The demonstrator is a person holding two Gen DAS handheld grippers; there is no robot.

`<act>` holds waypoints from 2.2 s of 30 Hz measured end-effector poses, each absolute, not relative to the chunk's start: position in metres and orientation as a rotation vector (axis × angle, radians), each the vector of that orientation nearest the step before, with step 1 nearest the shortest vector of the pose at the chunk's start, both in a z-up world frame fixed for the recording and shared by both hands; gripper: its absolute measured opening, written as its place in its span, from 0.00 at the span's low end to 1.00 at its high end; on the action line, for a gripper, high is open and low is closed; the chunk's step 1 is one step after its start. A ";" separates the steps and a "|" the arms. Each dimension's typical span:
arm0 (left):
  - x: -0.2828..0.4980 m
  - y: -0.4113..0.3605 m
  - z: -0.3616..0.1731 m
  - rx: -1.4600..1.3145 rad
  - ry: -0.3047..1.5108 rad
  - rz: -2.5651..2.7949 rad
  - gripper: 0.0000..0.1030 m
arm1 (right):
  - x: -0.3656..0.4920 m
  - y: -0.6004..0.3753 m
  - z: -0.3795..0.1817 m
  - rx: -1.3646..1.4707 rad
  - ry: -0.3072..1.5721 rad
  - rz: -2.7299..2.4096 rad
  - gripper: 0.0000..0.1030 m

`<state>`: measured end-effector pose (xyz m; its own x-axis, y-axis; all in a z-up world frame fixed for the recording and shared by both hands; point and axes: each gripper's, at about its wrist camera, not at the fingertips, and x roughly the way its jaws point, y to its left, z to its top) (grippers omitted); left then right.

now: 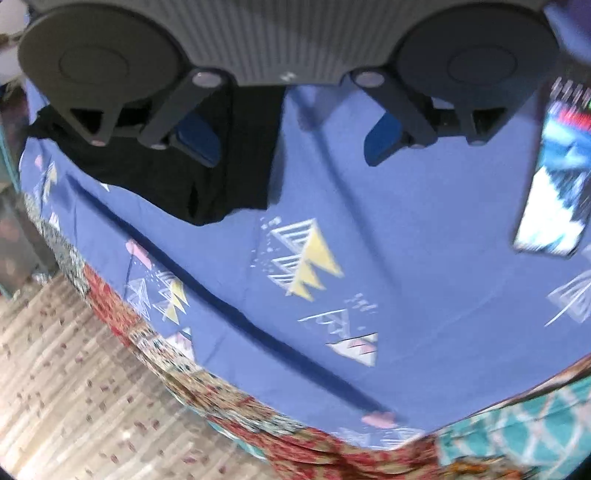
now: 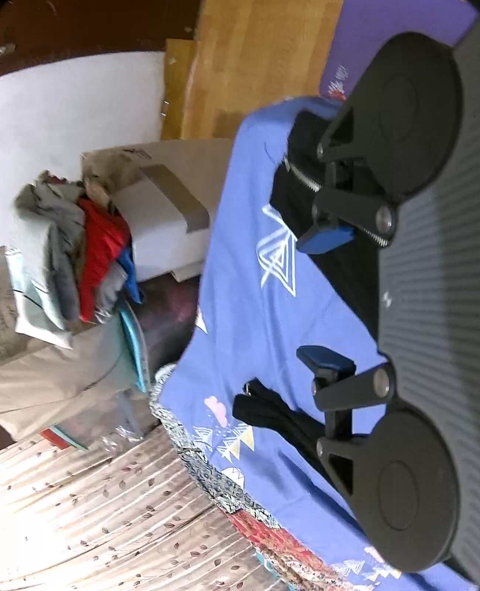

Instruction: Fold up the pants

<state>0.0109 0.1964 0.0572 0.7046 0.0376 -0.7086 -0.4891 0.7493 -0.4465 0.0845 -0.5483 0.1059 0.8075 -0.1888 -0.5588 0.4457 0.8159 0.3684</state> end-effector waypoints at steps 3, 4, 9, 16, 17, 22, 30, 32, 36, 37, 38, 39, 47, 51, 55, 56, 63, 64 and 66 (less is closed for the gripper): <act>0.049 0.190 0.054 -0.608 0.760 0.292 0.90 | 0.114 -0.539 0.108 0.576 0.571 -0.291 0.57; 0.057 0.186 0.054 -0.580 0.762 0.284 0.90 | 0.130 -0.534 0.111 0.579 0.584 -0.271 0.57; 0.113 0.157 0.060 -0.319 0.773 0.215 0.93 | 0.241 -0.504 0.123 0.550 0.659 -0.190 0.56; 0.172 0.120 0.037 -0.009 0.848 0.124 0.92 | 0.405 -0.465 0.091 0.536 0.794 -0.236 0.56; 0.178 0.117 0.031 0.004 0.863 0.123 0.90 | 0.422 -0.461 0.083 0.533 0.805 -0.255 0.56; 0.199 0.117 0.010 -0.056 0.936 0.093 0.33 | 0.471 -0.456 0.046 0.567 0.845 -0.316 0.56; 0.178 0.096 0.042 -0.005 0.817 0.166 0.09 | 0.439 -0.481 0.066 0.693 0.745 -0.247 0.05; 0.157 0.097 0.061 -0.038 0.760 0.197 0.08 | 0.414 -0.494 0.088 0.726 0.699 -0.206 0.05; 0.102 0.093 0.099 -0.091 0.660 0.223 0.08 | 0.351 -0.522 0.131 0.756 0.633 -0.143 0.05; 0.085 0.091 0.107 -0.104 0.639 0.220 0.08 | 0.333 -0.529 0.140 0.753 0.619 -0.133 0.05; 0.068 0.089 0.114 -0.118 0.623 0.211 0.08 | 0.312 -0.537 0.147 0.753 0.606 -0.128 0.05; 0.050 0.086 0.119 -0.127 0.610 0.199 0.08 | 0.297 -0.543 0.150 0.757 0.598 -0.129 0.05; -0.065 0.042 0.116 -0.039 0.631 0.094 0.08 | 0.137 -0.613 0.104 0.873 0.604 -0.213 0.05; -0.099 0.030 0.101 -0.056 0.681 0.048 0.08 | 0.070 -0.640 0.054 0.983 0.633 -0.296 0.05; -0.113 0.018 0.069 -0.013 0.772 0.015 0.12 | 0.049 -0.644 0.005 1.026 0.717 -0.393 0.06; -0.114 0.014 0.061 0.005 0.803 -0.004 0.13 | 0.047 -0.643 -0.002 1.041 0.716 -0.404 0.10; -0.147 0.053 0.072 -0.200 0.846 -0.085 0.55 | 0.022 -0.639 0.019 1.031 0.501 -0.408 0.64; -0.153 0.064 0.077 -0.240 0.821 -0.057 0.63 | 0.019 -0.640 0.019 1.029 0.486 -0.411 0.64; -0.158 0.093 0.085 -0.359 0.776 0.023 0.76 | 0.012 -0.642 0.017 1.036 0.475 -0.416 0.66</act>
